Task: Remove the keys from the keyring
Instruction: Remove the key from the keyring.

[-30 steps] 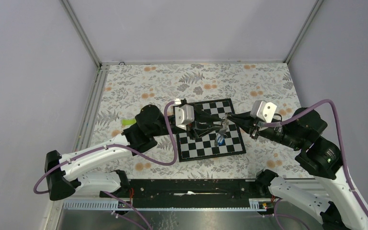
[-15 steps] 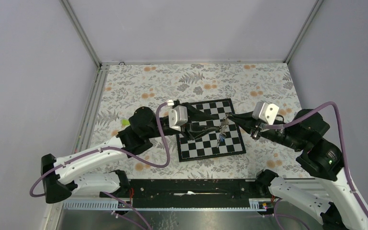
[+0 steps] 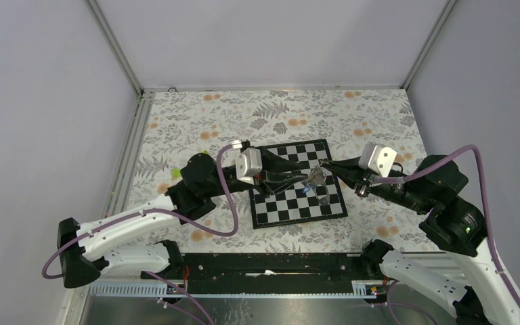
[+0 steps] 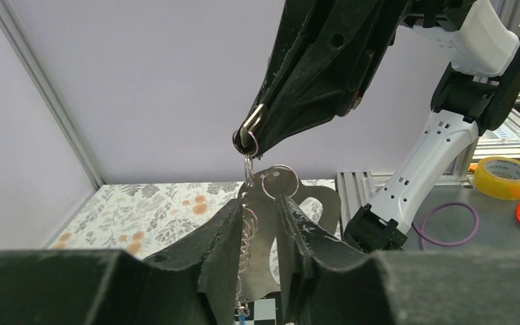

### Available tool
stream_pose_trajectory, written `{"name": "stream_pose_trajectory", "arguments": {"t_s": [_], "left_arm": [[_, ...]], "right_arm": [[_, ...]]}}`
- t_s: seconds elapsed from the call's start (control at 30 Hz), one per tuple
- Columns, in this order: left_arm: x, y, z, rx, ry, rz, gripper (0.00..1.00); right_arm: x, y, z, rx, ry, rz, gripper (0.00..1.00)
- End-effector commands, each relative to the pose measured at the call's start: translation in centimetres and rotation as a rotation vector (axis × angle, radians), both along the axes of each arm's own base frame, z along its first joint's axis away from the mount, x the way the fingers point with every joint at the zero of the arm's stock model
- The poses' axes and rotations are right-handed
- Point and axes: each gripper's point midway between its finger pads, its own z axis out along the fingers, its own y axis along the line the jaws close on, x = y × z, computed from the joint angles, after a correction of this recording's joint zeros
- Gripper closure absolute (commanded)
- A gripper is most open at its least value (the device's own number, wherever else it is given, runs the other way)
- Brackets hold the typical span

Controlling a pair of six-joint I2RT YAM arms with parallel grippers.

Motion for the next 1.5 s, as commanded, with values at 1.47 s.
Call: {"name": "stream_pose_trajectory", "arguments": {"t_s": [1.47], "left_arm": [[0.4,-2.5,1.3,-0.094,0.017,-0.060,0.70]], "right_arm": [[-0.7,0.8,1.5,0.056,-0.019,0.055,1.00]]}}
